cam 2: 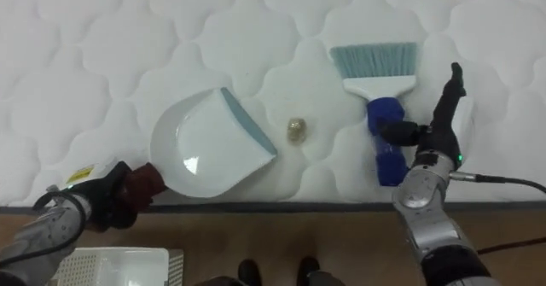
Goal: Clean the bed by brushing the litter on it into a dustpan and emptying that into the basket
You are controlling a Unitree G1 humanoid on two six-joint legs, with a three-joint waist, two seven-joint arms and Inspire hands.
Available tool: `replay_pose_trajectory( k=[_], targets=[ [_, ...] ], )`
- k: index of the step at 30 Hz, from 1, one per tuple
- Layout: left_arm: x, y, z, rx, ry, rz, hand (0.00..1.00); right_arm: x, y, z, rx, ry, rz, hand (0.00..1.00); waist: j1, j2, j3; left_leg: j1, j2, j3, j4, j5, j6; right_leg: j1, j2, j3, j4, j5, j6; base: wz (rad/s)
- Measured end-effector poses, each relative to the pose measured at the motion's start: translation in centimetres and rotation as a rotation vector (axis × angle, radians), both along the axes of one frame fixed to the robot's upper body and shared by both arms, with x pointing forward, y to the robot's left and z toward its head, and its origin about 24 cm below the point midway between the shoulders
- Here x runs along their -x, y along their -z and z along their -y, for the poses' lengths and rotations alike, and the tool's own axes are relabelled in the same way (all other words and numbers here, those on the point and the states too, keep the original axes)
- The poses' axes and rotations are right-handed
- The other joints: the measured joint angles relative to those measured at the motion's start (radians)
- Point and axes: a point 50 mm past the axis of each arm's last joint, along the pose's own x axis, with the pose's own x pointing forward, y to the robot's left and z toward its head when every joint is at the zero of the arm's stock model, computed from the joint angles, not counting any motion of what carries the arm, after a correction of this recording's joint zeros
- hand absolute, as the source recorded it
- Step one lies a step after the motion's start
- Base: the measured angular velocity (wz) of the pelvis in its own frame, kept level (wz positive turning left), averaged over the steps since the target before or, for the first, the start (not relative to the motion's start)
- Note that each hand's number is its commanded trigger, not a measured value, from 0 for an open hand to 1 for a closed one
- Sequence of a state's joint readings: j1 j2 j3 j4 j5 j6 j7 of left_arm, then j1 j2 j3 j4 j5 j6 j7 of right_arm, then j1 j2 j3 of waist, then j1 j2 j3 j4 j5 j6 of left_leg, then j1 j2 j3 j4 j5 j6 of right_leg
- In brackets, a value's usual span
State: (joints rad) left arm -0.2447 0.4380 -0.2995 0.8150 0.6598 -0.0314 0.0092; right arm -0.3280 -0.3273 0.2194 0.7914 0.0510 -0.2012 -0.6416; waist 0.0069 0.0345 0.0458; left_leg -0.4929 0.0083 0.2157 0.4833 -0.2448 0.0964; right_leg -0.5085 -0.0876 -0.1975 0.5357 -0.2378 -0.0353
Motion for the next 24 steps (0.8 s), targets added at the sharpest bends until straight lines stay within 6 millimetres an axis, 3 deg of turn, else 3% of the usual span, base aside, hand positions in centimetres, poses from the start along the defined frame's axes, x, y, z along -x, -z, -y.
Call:
replay_pose_trajectory(
  k=[17, 24],
  targets=[
    [0.1, 0.2, 0.5, -0.005, 0.024, -0.002, 1.00, -0.8, 0.3, -0.9, 0.014, -0.087, -0.059, 0.00, 0.031, 0.010, 0.0029, 0.001, 0.000, -0.001, 0.003, 0.000, 0.000, 0.000, 0.001, 0.003, -0.003, 0.000, 0.000, 0.00],
    [0.2, 0.4, 0.7, -0.016, 0.032, 0.001, 1.00, -0.1, 2.2, -0.3, 0.023, -0.083, -0.174, 0.00, 0.039, 0.012, 0.0037, 0.004, -0.003, 0.000, -0.006, 0.000, 0.000, 0.000, -0.001, 0.005, -0.001, 0.000, 0.000, 0.00]
  ],
)
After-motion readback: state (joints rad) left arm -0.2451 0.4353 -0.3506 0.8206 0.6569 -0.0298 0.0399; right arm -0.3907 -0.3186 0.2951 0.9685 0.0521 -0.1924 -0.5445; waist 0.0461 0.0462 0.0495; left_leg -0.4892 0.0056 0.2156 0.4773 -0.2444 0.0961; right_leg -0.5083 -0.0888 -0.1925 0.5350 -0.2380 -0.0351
